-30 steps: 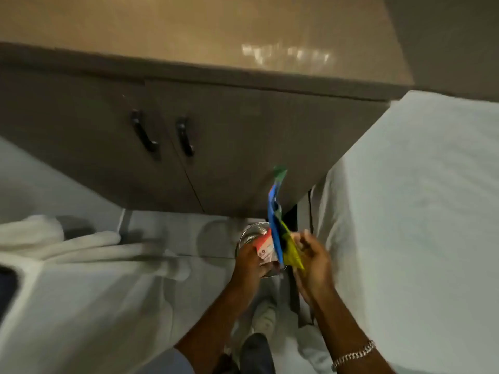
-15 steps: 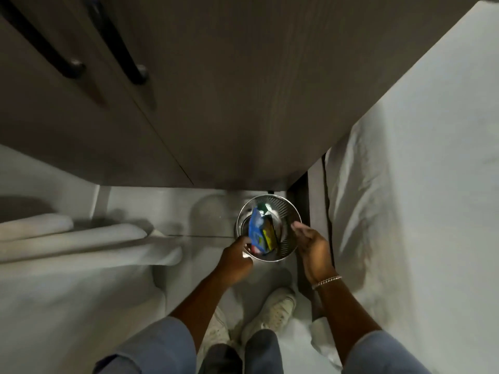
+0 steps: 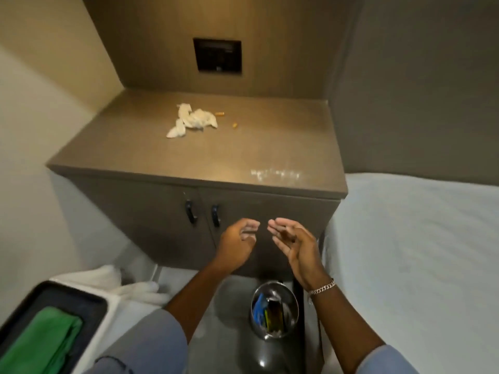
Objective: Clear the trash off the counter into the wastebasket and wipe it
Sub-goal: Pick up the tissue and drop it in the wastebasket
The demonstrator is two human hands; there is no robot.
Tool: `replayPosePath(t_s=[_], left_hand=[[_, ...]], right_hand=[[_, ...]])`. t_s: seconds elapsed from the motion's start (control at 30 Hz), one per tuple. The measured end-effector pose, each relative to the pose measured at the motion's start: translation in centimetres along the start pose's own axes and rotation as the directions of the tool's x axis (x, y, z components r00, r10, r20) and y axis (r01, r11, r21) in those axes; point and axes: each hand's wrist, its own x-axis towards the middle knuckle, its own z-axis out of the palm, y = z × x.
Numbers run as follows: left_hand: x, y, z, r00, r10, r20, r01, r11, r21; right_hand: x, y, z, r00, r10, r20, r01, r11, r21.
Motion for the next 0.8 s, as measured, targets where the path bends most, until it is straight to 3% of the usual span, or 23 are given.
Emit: replayPosePath(t_s=[0.2, 0.4, 0.47, 0.53, 0.63, 0.7, 0.8], left_hand=[[4.4, 6.9, -7.4, 0.984, 0.119, -0.133, -0.125, 0.991, -0.038], [14.0, 7.6, -15.8, 0.905, 0.138, -0.403, -0.093, 0.987, 0.129], [17.8, 7.5, -17.8, 0.864, 0.114, -0.491, -0.019, 0.981, 0.194], [21.6, 7.5, -19.5, 0.864, 0.132, -0.486, 0.013, 0.959, 0.283], [26.5, 7.5, -21.7, 0.922, 0.234, -0.309, -0.061, 0.875, 0.481], [29.8, 7.6, -23.0, 0.961, 0.207, -0.183, -0.058, 0.797, 0.601], [33.2, 7.3, -24.0, 0.984, 0.163, -0.07, -0.062, 0.686, 0.725]], right_hand=[[5.1, -7.0, 7.1, 0.968, -0.157, 0.198, 0.182, 0.976, -0.116], [14.9, -10.4, 15.3, 0.931, -0.223, 0.288, 0.333, 0.844, -0.421], [19.2, -10.9, 18.8, 0.914, -0.252, 0.318, 0.397, 0.713, -0.578], [23.7, -11.1, 22.3, 0.9, -0.275, 0.338, 0.434, 0.506, -0.745], [28.8, -10.9, 26.3, 0.9, -0.258, 0.352, 0.409, 0.219, -0.886], [31.3, -10.1, 27.8, 0.904, -0.224, 0.364, 0.389, 0.077, -0.918], [33.3, -8.4, 28.4, 0.91, -0.168, 0.38, 0.376, -0.054, -0.925]])
